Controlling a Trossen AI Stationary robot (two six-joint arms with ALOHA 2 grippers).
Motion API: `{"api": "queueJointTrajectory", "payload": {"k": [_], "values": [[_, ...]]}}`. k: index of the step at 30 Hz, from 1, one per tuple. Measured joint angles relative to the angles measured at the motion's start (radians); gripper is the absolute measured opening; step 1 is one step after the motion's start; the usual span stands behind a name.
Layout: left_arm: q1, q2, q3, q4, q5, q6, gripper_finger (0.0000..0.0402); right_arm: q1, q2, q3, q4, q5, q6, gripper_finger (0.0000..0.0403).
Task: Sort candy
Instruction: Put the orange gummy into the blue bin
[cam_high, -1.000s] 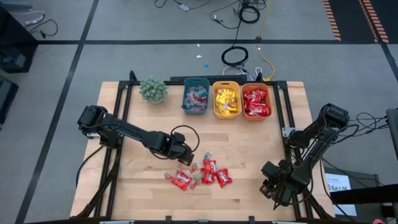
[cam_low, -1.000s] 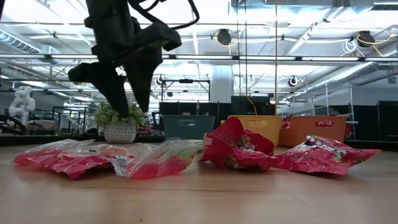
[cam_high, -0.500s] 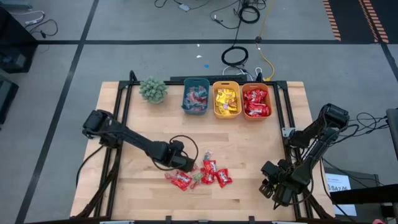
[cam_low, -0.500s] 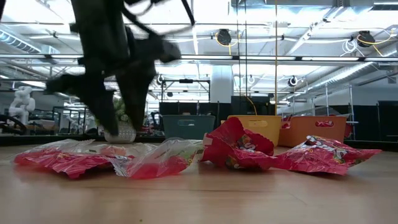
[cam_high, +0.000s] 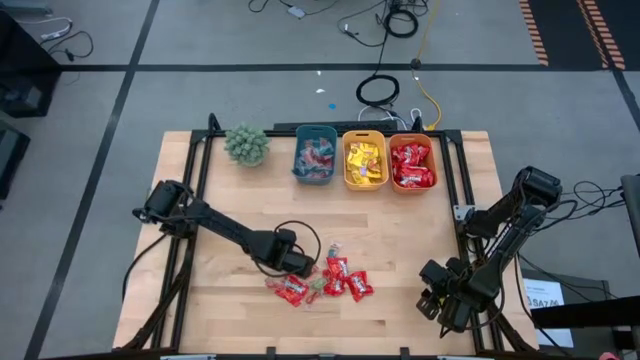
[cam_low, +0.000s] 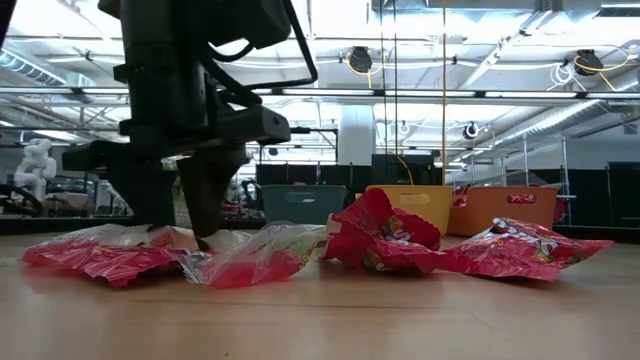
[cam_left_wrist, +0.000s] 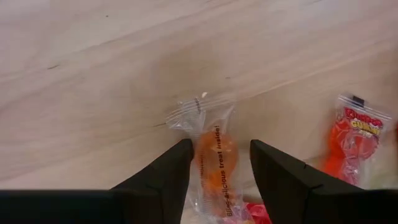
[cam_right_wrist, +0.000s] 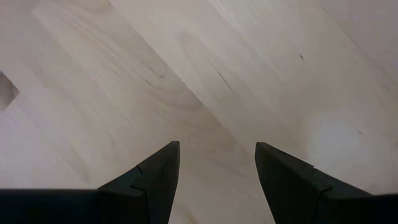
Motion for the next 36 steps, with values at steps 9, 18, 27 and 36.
{"api": "queueJointTrajectory", "payload": {"k": [9,18,27,36], "values": [[0.019,0.007,0.067,-0.097,0.020,0.088,0.0025,0.000,0.000,0.000,0.007,0.000,0.001,0.0201],[0.109,0.010,0.191,-0.215,-0.016,0.305,0.0016,0.000,0.000,0.000,0.008,0.000,0.002,0.0201],[0.315,0.009,0.388,-0.232,-0.064,0.687,0.0016,0.000,0.000,0.000,0.006,0.006,0.080,0.0201],[0.669,0.006,0.558,-0.221,-0.062,1.073,0.0016,0.000,0.000,0.000,-0.071,0.008,0.303,0.0201]]}}
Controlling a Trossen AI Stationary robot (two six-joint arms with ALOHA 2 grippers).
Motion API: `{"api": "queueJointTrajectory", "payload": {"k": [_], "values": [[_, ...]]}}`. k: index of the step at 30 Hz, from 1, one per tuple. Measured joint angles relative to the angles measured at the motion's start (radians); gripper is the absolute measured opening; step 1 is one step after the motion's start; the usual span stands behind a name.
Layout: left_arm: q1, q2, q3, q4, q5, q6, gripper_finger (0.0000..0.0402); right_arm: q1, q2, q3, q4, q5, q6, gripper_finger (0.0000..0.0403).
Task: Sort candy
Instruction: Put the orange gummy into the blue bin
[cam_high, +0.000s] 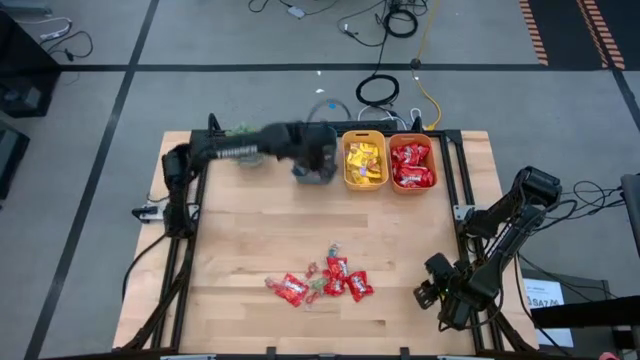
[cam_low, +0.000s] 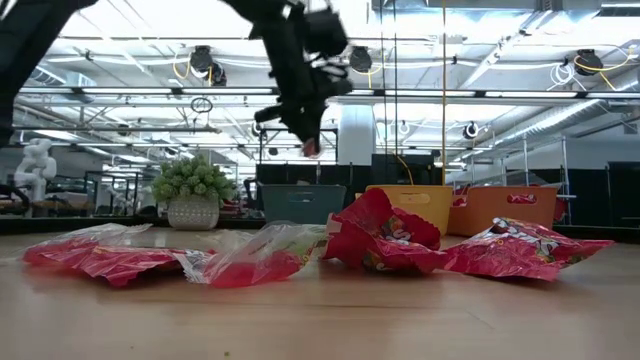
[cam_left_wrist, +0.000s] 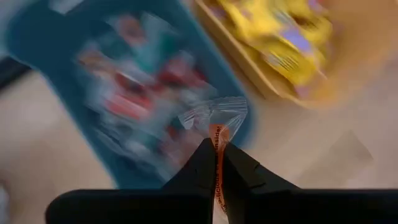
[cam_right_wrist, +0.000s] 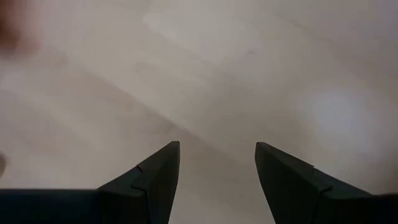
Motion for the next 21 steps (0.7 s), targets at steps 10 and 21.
{"api": "queueJointTrajectory", "payload": {"k": [10,21], "values": [[0.258,0.012,0.001,0.109,0.236,0.244,0.0040,-0.091,0.000,0.000,-0.022,0.000,0.063,0.0201],[0.301,0.055,0.001,0.147,0.306,0.341,0.0130,-0.164,0.000,0.000,-0.058,-0.006,0.056,0.0201]]}}
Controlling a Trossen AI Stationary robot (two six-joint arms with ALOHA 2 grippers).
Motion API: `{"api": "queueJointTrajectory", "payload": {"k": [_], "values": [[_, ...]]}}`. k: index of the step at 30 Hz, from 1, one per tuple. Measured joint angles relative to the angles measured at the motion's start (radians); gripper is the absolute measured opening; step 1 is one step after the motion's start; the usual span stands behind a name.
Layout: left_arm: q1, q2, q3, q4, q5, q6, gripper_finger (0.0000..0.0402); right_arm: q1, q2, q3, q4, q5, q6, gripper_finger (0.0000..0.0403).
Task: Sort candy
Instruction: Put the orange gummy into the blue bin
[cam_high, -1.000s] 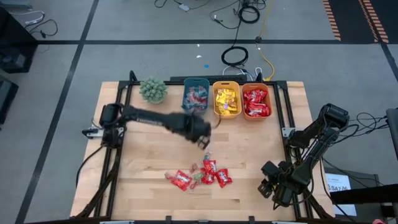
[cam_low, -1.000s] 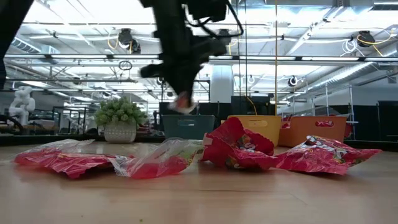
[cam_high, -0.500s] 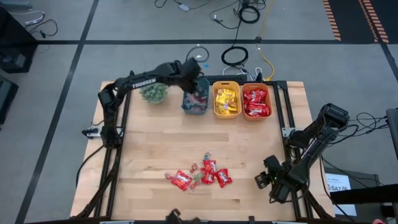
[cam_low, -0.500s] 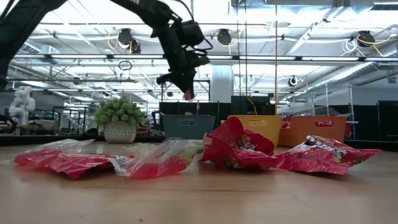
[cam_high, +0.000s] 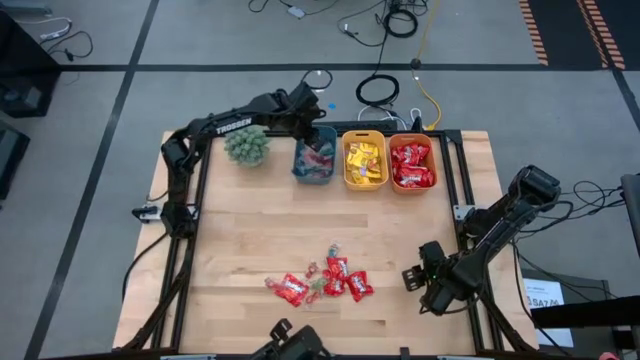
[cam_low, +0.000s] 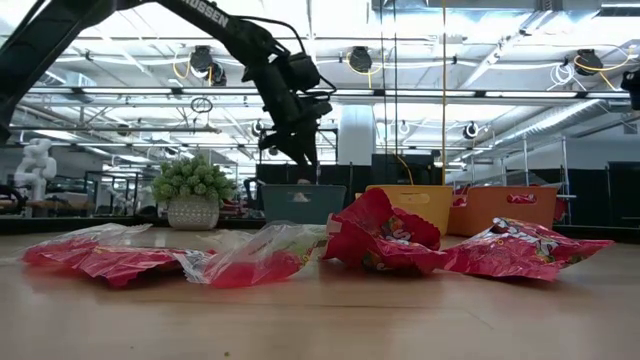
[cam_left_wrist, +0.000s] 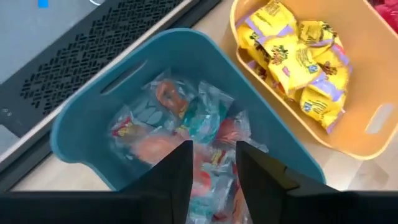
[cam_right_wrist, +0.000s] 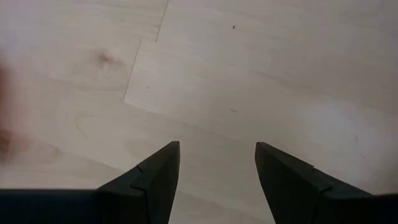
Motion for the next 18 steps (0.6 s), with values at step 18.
{"api": "queueJointTrajectory", "payload": {"k": [18], "values": [[-0.198,-0.143,-0.110,-0.065,-0.238,-0.172,0.0132,0.001,0.000,0.000,0.035,0.000,-0.182,0.0201]]}}
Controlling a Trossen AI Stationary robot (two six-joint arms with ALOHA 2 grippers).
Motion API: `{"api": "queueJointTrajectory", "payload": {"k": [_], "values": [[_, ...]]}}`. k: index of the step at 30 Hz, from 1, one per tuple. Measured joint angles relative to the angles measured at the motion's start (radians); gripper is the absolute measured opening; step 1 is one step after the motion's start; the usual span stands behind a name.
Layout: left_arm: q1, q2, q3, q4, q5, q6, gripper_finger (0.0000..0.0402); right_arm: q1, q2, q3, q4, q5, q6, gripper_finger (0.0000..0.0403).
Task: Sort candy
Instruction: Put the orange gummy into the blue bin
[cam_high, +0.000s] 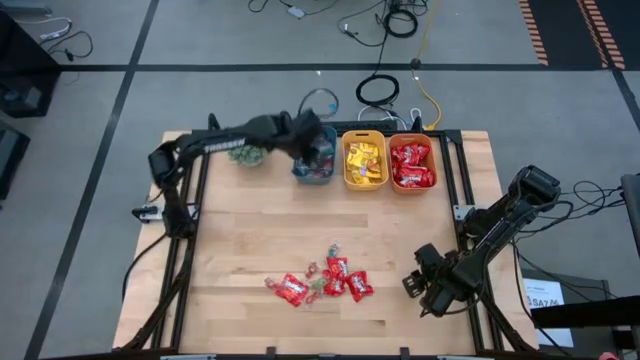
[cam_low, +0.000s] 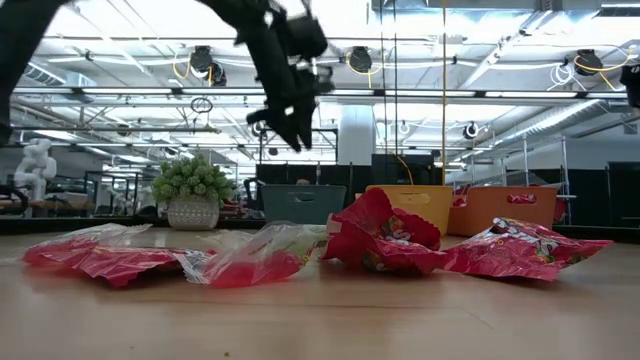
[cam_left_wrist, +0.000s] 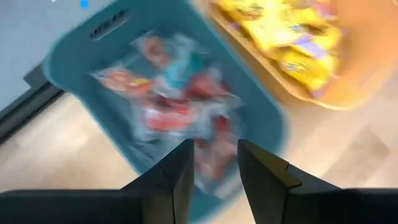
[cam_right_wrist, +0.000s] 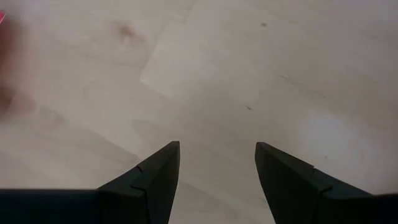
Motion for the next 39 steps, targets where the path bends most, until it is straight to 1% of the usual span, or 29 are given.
{"api": "queueJointTrajectory", "payload": {"k": [2,4,9,17,20,23,25,28,31,33,36,39], "values": [[-0.071,-0.052,-0.050,0.009,-0.038,-0.046,0.0132,0.000,0.000,0.000,0.008,0.000,-0.050,0.0201],[-0.144,-0.092,-0.108,0.046,-0.044,-0.104,0.0132,0.000,0.000,0.000,0.018,-0.001,-0.098,0.0201],[-0.331,-0.160,-0.229,0.126,-0.098,-0.301,0.0132,0.002,0.000,0.000,0.042,-0.001,-0.211,0.0201],[-0.640,-0.164,-0.311,0.125,-0.205,-0.624,0.0132,0.007,0.000,0.000,0.076,-0.001,-0.297,0.0201],[-0.737,-0.163,-0.329,0.119,-0.226,-0.701,0.0132,0.006,0.000,0.000,0.113,-0.001,-0.322,0.0201],[-0.817,-0.164,-0.337,0.119,-0.224,-0.698,0.0132,0.007,0.000,0.000,0.148,-0.001,-0.353,0.0201],[-0.860,-0.163,-0.349,0.118,-0.205,-0.702,0.0132,0.007,0.000,0.000,0.161,0.000,-0.363,0.0201],[-0.912,-0.163,-0.368,0.110,-0.196,-0.773,0.0132,0.007,0.000,0.000,0.172,0.000,-0.363,0.0201],[-0.969,-0.163,-0.382,0.049,-0.197,-0.815,0.0132,0.007,0.000,0.000,0.195,0.000,-0.363,0.0201],[-1.011,-0.163,-0.385,0.011,-0.192,-0.788,0.0132,0.007,0.000,0.000,0.207,0.000,-0.364,0.0201],[-1.058,-0.161,-0.391,-0.054,-0.185,-0.680,0.0132,0.007,0.000,0.000,0.214,0.001,-0.364,0.0201],[-1.077,-0.158,-0.410,-0.053,-0.185,-0.609,0.0132,0.007,0.000,0.000,0.214,0.001,-0.367,0.0201]]}}
